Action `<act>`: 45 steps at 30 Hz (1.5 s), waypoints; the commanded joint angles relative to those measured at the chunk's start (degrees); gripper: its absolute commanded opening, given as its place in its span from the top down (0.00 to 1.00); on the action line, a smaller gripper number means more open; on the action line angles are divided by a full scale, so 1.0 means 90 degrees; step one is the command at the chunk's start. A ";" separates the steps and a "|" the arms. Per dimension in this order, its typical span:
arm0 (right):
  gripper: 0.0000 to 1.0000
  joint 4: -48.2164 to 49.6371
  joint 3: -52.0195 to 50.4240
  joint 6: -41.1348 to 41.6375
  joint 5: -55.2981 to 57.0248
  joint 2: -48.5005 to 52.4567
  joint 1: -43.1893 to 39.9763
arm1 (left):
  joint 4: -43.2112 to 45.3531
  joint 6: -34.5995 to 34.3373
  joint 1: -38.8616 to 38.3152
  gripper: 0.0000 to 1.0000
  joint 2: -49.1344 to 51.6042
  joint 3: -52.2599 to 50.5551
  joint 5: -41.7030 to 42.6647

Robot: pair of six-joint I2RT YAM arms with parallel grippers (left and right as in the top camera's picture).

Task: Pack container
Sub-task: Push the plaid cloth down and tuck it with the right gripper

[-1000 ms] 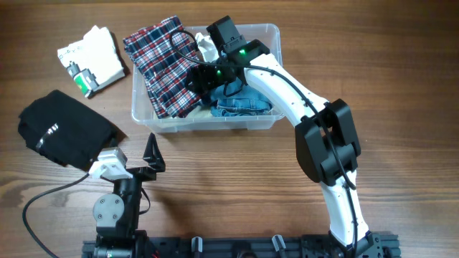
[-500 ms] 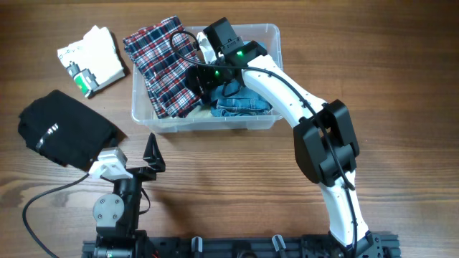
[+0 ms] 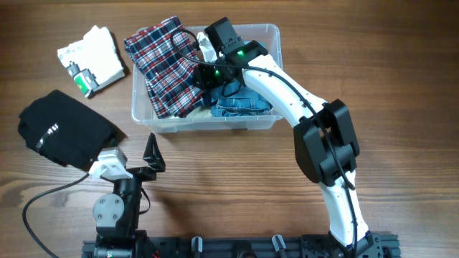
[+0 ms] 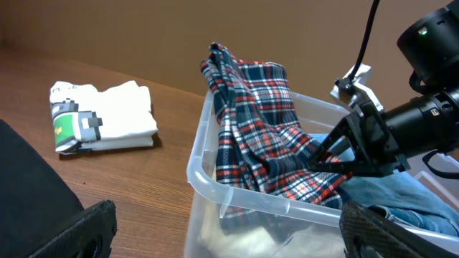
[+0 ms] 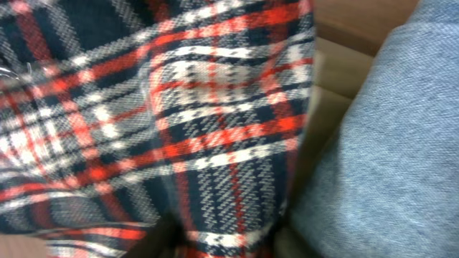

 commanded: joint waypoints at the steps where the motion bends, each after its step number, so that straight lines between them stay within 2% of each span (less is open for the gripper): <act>1: 0.89 -0.0034 -0.0036 -0.0012 -0.0226 0.0187 0.0007 | 0.0017 0.0151 0.0041 0.00 -0.0010 -0.0039 0.0053; 8: 0.91 -0.0172 0.0034 0.0109 -0.0226 -0.0194 0.0010 | 0.0017 0.0151 0.0041 0.00 -0.0010 -0.0039 0.0053; 18: 0.94 -0.0869 0.0034 0.1693 -0.0398 -0.0969 0.0032 | 0.0017 0.0151 0.0041 0.00 -0.0010 -0.0039 0.0053; 23: 0.94 -0.0937 0.0032 0.1872 -0.0954 -0.1027 0.0126 | 0.0017 0.0151 0.0041 0.00 -0.0010 -0.0039 0.0053; 27: 0.93 -0.0981 0.0032 0.1865 -0.0724 -0.1015 0.0311 | 0.0017 0.0151 0.0041 0.00 -0.0010 -0.0039 0.0053; 28: 0.91 -0.0971 0.0032 0.1863 -0.0634 -0.1015 0.0357 | 0.0017 0.0151 0.0041 0.00 -0.0010 -0.0039 0.0053; 29: 0.83 -0.0967 0.0032 0.1855 -0.0544 -0.1015 0.0393 | 0.0017 0.0151 0.0041 0.00 -0.0010 -0.0039 0.0053; 30: 0.65 -0.0967 0.0032 0.1838 -0.0481 -0.1015 0.0423 | 0.0017 0.0151 0.0041 0.00 -0.0010 -0.0039 0.0053; 32: 0.42 -0.0969 0.0032 0.1814 -0.0364 -0.1015 0.0476 | 0.0017 0.0151 0.0041 0.00 -0.0010 -0.0039 0.0053; 37: 0.07 -0.1022 0.0032 0.1642 -0.0148 -0.1015 0.0471 | 0.0017 0.0151 0.0041 0.00 -0.0010 -0.0039 0.0053; 39: 0.01 -0.1054 0.0032 0.1549 -0.0010 -0.1015 0.0459 | 0.0017 0.0151 0.0041 0.00 -0.0010 -0.0039 0.0053; 45: 0.00 -0.1127 0.0032 0.1316 0.1297 -0.1049 0.0459 | 0.0017 0.0151 0.0041 0.00 -0.0010 -0.0039 0.0053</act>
